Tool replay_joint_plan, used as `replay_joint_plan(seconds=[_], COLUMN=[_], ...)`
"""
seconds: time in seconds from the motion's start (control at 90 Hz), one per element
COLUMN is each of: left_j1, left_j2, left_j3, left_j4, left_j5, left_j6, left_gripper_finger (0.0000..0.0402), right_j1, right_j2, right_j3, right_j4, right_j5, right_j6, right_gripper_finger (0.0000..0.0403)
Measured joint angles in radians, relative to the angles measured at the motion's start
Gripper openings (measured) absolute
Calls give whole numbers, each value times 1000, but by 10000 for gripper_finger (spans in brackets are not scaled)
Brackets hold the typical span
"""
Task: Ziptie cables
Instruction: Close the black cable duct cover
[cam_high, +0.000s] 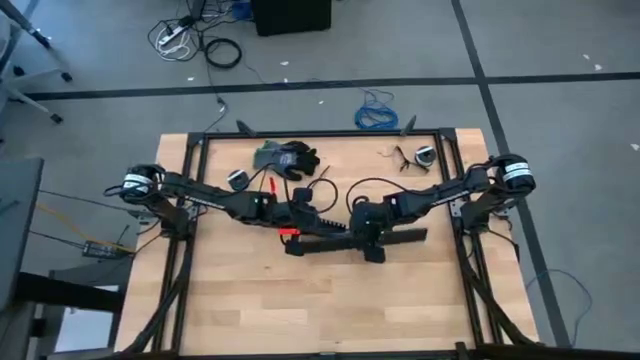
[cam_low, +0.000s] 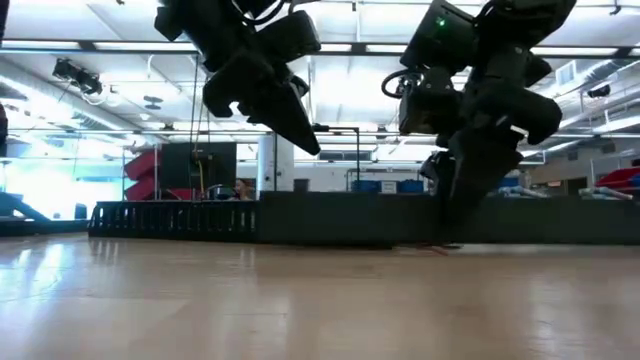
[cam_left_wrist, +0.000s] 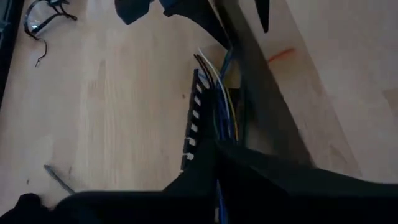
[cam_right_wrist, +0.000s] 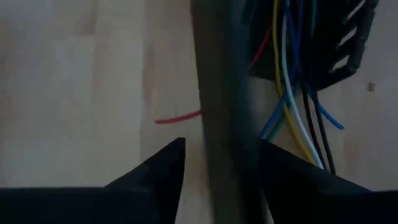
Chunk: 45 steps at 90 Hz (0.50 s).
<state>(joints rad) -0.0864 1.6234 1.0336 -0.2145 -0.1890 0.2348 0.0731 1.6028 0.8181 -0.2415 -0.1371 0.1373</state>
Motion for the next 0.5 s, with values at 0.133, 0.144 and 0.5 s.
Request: replay_joint_plan(seconds=[0.133, 0.144, 0.5], left_j1=[0, 0, 0], left_j2=[0, 0, 1], left_j3=[0, 0, -34], left_j4=[-2, -2, 12], left_j5=[0, 0, 0], left_j6=[-3, -3, -16], left_gripper_finger=[0, 0, 0], right_j1=[0, 0, 0], right_j2=[0, 0, 0], right_j3=[0, 0, 0], right_j4=[1, 1, -8], right_j5=[0, 0, 16], right_j6=[0, 0, -10], right_gripper_finger=[176, 174, 24])
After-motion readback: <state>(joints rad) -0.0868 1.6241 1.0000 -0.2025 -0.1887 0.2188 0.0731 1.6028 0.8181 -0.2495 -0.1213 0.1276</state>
